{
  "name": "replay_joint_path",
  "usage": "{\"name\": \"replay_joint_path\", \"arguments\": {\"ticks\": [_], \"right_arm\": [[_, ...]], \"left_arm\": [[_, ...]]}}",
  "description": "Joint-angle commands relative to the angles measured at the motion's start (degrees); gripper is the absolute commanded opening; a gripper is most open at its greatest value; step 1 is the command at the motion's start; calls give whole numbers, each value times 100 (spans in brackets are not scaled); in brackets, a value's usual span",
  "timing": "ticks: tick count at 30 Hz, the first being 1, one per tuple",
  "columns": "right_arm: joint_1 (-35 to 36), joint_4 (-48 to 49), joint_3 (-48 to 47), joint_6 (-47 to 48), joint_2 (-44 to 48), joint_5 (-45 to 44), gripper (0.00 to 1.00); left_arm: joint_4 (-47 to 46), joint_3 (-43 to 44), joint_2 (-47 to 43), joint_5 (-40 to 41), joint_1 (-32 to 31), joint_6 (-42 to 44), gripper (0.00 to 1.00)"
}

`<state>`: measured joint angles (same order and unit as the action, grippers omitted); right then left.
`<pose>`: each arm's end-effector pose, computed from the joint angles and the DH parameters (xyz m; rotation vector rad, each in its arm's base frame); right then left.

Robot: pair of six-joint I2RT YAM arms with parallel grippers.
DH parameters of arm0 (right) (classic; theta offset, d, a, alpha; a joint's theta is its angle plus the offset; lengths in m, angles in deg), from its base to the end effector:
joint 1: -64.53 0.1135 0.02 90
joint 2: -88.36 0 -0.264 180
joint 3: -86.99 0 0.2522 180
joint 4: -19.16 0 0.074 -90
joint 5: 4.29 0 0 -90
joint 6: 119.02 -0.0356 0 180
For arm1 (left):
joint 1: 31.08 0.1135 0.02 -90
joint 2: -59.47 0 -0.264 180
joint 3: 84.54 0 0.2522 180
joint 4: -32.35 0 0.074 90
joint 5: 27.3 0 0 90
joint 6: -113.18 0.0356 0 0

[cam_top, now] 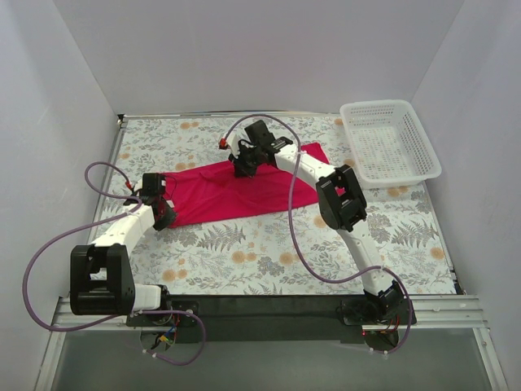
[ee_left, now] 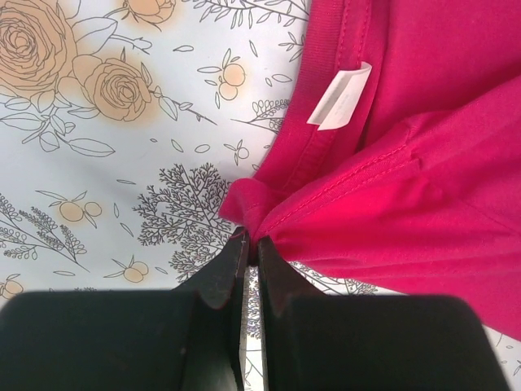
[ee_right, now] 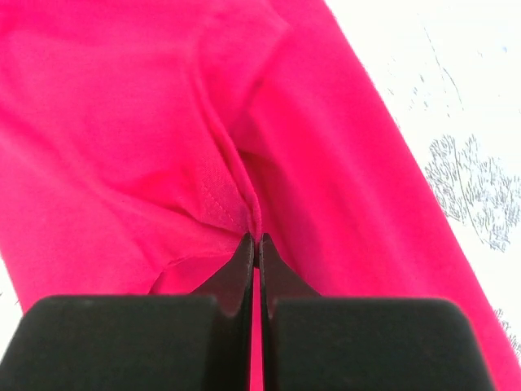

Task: Fold and stack the t-shirts
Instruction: Fold the tshirt

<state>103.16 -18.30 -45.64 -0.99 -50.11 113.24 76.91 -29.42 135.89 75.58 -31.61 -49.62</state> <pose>0.4158 0.3533 0.1905 -1.4640 1.7844 0.6514 0.2375 0.0057 0.1793 -1.6267 2.1187 -0.0992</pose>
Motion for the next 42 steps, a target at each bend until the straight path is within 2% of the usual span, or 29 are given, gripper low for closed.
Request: {"name": "replay_joint_path", "arguments": {"ticks": [1, 9, 19, 26, 33, 34, 35, 38, 41, 42], "right_arm": [[13, 252, -295, -596, -180, -686, 1], [4, 314, -330, -1151, -286, -1425, 1], [-40, 331, 126, -1195, 100, -1452, 1], [-154, 375, 654, -1186, 567, -1118, 1], [-189, 375, 725, -1274, 629, -1092, 2], [-189, 375, 725, -1309, 603, -1092, 7], [-189, 375, 725, -1326, 585, -1092, 16], [-198, 366, 690, -1361, 558, -1162, 31], [-198, 366, 690, -1371, 646, -1390, 45], [-224, 366, 690, -1371, 681, -1460, 46]], "left_arm": [[-75, 170, -84, 232, 45, 64, 0], [-101, 144, -57, 206, 238, 64, 0], [-145, 153, -40, 100, 238, 90, 0], [-198, 109, -49, 109, 238, 99, 0], [-224, 91, -49, 74, 247, 99, 0], [-224, 91, -31, 65, 247, 99, 0], [-233, 91, -31, 56, 256, 107, 0], [-242, 82, -22, 47, 247, 116, 0], [-242, 109, -5, 56, 256, 125, 0], [-233, 117, -13, 48, 256, 116, 0]]}}
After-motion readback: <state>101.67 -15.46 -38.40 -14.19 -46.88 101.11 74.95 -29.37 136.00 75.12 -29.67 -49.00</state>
